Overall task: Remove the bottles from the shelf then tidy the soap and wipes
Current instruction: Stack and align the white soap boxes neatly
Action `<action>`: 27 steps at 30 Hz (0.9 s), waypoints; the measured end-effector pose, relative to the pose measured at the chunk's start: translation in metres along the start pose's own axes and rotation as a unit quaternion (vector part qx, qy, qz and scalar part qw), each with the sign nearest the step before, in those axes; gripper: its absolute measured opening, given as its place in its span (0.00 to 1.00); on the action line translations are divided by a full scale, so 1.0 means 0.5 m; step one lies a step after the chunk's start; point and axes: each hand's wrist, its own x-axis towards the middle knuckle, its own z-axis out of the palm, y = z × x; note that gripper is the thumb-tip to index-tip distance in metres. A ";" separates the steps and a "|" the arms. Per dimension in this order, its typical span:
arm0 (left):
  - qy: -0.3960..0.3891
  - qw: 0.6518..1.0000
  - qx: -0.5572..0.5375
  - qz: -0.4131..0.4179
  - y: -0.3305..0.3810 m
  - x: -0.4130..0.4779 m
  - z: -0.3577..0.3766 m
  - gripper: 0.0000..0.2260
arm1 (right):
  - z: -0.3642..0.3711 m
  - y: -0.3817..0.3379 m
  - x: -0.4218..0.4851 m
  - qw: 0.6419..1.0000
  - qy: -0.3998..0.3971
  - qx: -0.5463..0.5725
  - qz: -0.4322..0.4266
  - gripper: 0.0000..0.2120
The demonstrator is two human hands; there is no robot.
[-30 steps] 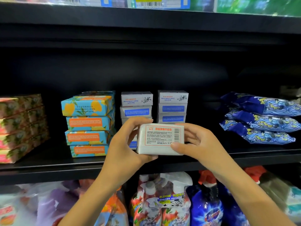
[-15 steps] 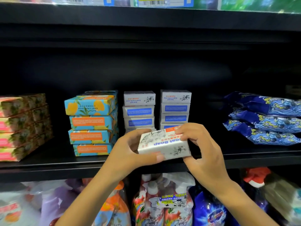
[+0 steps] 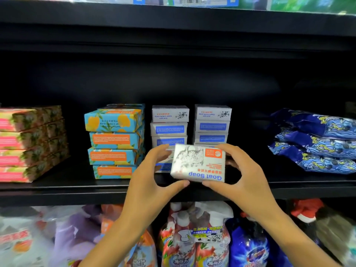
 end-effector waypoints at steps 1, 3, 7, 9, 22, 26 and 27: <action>0.020 0.999 0.033 -0.008 -0.011 -0.003 -0.003 0.30 | 0.001 0.001 0.005 1.000 0.018 0.014 0.012 0.31; 0.043 0.992 0.113 0.017 -0.034 -0.010 -0.007 0.20 | 0.003 0.005 0.023 0.997 0.051 0.053 0.040 0.30; 0.048 0.975 0.208 0.061 -0.047 -0.023 0.000 0.14 | 0.025 0.011 0.072 0.991 0.040 0.091 0.092 0.27; 0.039 0.977 0.206 0.038 -0.041 -0.022 -0.001 0.14 | 0.047 0.011 0.092 0.992 0.018 0.081 0.094 0.25; 0.051 0.975 0.217 0.018 -0.034 -0.022 0.006 0.12 | 0.115 0.027 0.121 0.987 -0.023 -0.150 0.044 0.25; 0.028 0.973 0.230 0.001 -0.029 -0.019 0.003 0.07 | 0.112 0.020 0.123 0.984 -0.027 -0.174 0.024 0.23; 0.019 0.971 0.240 0.005 -0.026 -0.017 0.003 0.06 | 0.103 0.015 0.124 0.985 -0.026 -0.169 0.026 0.22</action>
